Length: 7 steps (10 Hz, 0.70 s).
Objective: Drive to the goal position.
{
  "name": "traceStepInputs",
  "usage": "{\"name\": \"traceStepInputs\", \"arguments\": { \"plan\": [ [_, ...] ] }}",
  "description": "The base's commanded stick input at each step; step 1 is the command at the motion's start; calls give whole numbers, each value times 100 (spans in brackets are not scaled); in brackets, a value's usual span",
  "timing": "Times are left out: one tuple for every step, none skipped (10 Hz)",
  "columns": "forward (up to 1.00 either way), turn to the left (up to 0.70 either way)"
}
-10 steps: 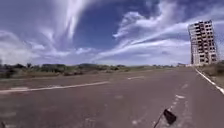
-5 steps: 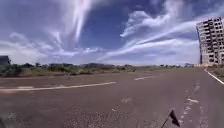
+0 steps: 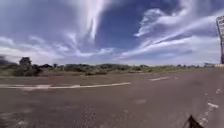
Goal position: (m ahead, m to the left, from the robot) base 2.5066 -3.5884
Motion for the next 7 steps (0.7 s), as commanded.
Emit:
{"name": "traceStepInputs", "arguments": {
  "plan": [
    [0, 100],
    [0, 100],
    [0, 100],
    [0, 100],
    [0, 89],
    [0, 41],
    [0, -1]
  ]
}}
